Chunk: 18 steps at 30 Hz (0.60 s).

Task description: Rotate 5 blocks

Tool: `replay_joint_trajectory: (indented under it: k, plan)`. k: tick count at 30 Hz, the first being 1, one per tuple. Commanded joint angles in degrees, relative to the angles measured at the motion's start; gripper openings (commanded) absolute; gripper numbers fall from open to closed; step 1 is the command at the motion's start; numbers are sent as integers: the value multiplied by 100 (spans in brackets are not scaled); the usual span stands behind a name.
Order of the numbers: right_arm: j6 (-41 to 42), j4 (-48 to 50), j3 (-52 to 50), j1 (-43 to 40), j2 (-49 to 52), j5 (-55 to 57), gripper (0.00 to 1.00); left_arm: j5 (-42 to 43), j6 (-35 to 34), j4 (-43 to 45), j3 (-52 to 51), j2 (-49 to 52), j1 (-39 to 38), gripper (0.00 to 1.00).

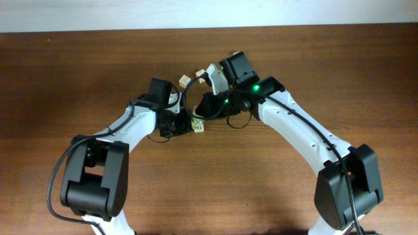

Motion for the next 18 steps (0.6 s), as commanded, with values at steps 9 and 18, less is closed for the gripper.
replay_joint_trajectory:
  k: [9, 18]
  plan:
    - [-35, -74, -160, 42, 308, 525, 4, 133, 61, -13, 79, 31, 579, 0]
    - [-35, -26, -160, 42, 304, 444, 5, 133, 94, -11, 79, 31, 638, 0]
